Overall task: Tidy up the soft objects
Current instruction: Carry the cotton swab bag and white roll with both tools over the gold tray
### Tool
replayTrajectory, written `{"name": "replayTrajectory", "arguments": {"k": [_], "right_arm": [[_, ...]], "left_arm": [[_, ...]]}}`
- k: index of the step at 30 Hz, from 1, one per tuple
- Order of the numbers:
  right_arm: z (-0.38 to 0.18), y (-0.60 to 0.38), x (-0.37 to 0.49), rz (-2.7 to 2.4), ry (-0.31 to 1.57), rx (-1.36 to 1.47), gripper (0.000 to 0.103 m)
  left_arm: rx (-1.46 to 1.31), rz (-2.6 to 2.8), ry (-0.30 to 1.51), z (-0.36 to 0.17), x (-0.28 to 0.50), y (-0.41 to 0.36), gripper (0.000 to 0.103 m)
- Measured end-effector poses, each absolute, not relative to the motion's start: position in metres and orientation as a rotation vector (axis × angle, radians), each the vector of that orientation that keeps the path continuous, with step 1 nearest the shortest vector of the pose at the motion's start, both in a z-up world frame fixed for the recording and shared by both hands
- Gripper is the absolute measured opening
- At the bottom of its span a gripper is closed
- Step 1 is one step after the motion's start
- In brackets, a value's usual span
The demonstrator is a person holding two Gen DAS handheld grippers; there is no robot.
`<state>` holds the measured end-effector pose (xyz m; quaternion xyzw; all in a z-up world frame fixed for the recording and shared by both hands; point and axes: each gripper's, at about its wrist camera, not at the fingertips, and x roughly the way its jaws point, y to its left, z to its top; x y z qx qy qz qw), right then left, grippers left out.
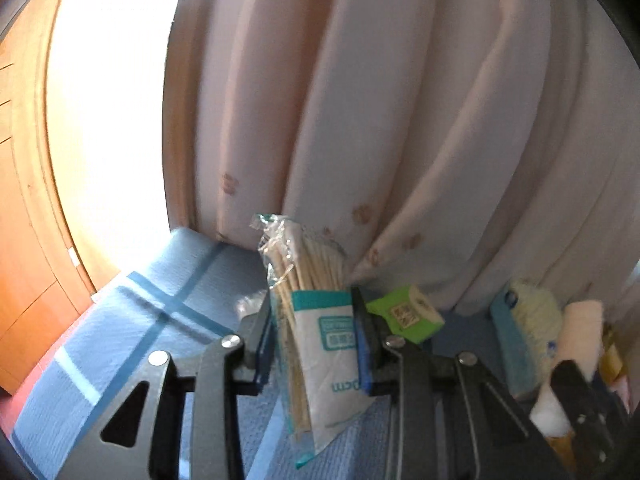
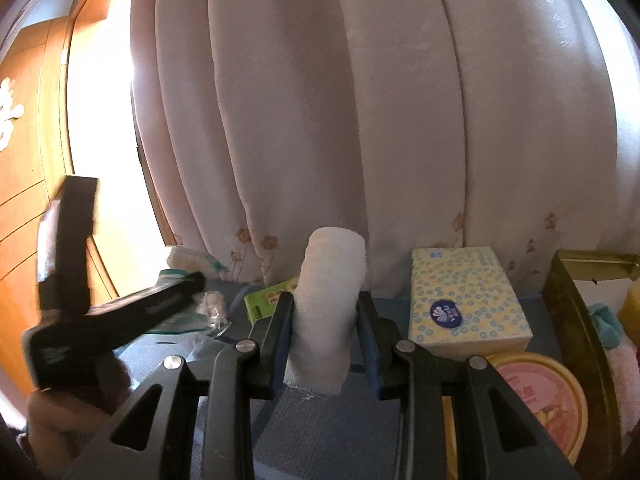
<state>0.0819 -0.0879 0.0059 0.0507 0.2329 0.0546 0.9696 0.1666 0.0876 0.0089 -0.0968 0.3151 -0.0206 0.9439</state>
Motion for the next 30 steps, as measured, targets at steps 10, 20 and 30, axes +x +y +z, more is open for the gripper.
{"name": "replayTrajectory", "arguments": {"k": [10, 20, 30], "right_arm": [[0.009, -0.088, 0.075, 0.087, 0.451, 0.093, 0.034], [0.014, -0.09, 0.058, 0.058, 0.435, 0.052, 0.034], [0.017, -0.107, 0.041, 0.024, 0.427, 0.015, 0.034]], "left_arm": [[-0.213, -0.035, 0.466, 0.02, 0.098, 0.075, 0.032], [-0.012, -0.034, 0.407, 0.014, 0.086, 0.034, 0.032], [0.019, -0.049, 0.377, 0.015, 0.074, 0.026, 0.032]]}}
